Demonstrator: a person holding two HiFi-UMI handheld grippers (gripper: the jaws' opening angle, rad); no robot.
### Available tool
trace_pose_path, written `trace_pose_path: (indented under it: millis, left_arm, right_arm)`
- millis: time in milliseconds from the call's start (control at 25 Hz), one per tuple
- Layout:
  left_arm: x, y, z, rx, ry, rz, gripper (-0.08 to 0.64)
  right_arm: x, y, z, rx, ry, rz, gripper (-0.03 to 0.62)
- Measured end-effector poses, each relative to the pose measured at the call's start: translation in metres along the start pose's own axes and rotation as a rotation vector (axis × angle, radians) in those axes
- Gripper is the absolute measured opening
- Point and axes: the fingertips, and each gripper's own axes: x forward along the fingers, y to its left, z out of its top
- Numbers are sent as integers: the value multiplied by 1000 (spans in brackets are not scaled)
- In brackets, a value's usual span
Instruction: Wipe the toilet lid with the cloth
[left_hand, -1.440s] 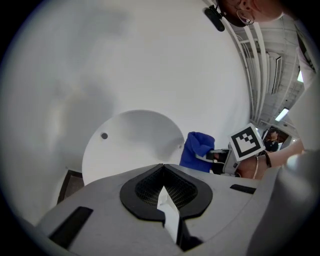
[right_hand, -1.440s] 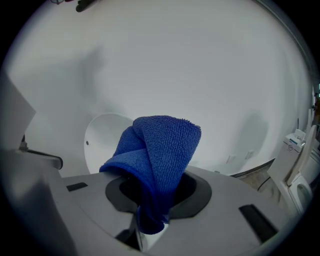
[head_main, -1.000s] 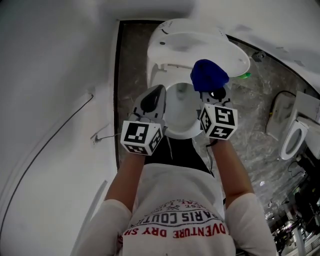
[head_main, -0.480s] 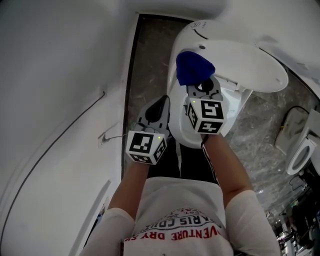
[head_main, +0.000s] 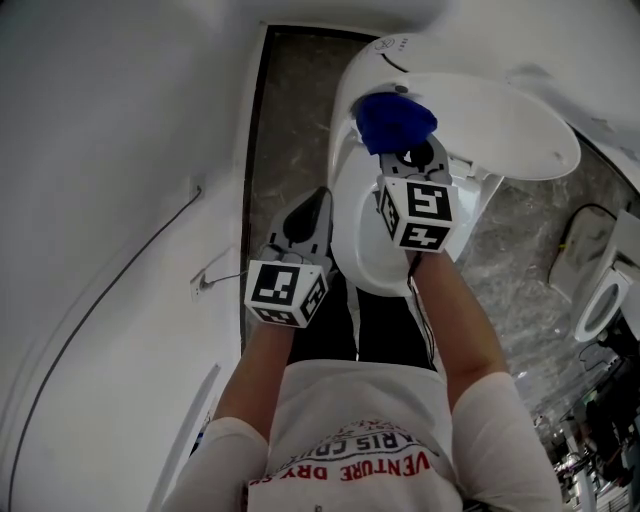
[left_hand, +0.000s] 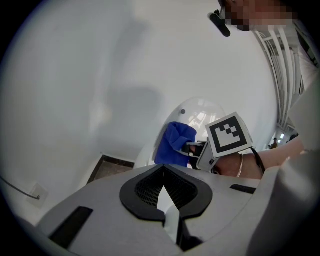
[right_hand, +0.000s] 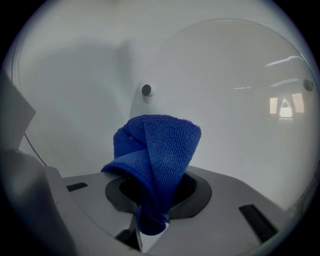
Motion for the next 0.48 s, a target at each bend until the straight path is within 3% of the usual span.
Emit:
trace_pose_path:
  millis: [320,480]
  left_arm:
    - [16,-23,-5,4,8,-21,6]
    - [28,-45,-3,90,7,-39,6]
  right_arm:
    - [-14,-38,-2,12,-13,-34,87]
    - [-26,-64,-7,30,-14,-63,87]
